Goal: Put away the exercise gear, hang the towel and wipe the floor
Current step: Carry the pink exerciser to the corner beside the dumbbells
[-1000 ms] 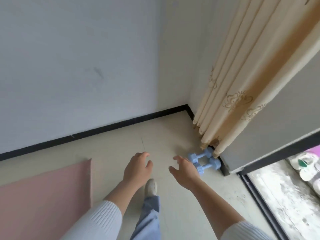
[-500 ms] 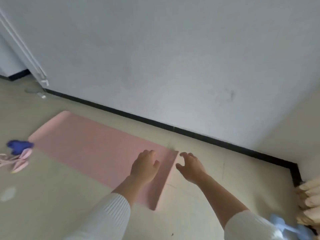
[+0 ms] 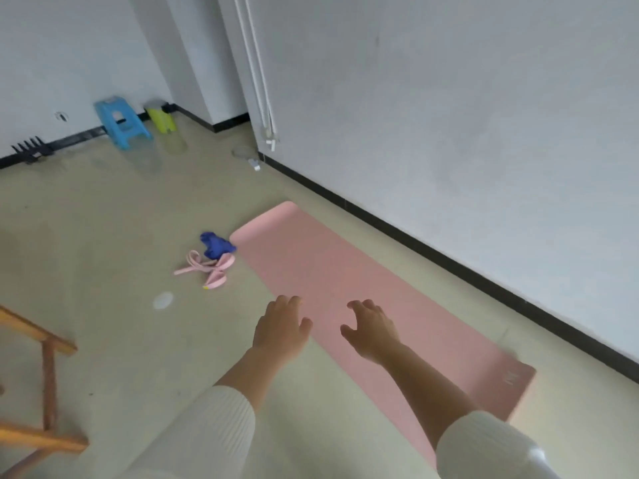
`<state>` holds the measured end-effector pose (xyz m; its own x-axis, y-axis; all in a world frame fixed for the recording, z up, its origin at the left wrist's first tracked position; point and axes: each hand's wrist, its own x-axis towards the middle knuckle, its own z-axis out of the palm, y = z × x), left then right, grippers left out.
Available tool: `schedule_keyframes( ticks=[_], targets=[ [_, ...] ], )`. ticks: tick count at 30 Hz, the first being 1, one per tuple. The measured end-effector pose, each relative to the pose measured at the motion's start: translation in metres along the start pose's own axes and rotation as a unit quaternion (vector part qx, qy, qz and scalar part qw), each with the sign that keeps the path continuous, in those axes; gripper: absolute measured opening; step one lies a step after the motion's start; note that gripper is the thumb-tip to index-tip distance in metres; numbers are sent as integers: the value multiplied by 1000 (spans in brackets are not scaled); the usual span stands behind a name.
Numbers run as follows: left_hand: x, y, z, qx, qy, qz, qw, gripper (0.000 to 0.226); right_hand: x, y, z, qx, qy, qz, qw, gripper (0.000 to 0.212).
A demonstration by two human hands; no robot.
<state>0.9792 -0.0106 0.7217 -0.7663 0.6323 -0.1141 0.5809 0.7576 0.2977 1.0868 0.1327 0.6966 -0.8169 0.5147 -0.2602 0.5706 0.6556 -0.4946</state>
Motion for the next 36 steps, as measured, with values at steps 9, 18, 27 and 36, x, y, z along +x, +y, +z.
schedule_keyframes(
  ticks=[9, 18, 27, 36],
  targets=[
    [155, -147, -41, -38, 31, -67, 997, 43, 188, -138, 27, -71, -38, -72, 994, 54],
    [338, -276, -90, -65, 46, -130, 988, 42, 410, -261, 39, -112, -86, -101, 985, 54],
    [464, -410, -126, -100, 57, -193, 974, 41, 562, -377, 83, -139, -135, -134, 972, 50],
    [620, -606, -123, -120, -14, -197, 973, 35, 739, -486, 196, -115, -177, -56, 976, 53]
  ],
)
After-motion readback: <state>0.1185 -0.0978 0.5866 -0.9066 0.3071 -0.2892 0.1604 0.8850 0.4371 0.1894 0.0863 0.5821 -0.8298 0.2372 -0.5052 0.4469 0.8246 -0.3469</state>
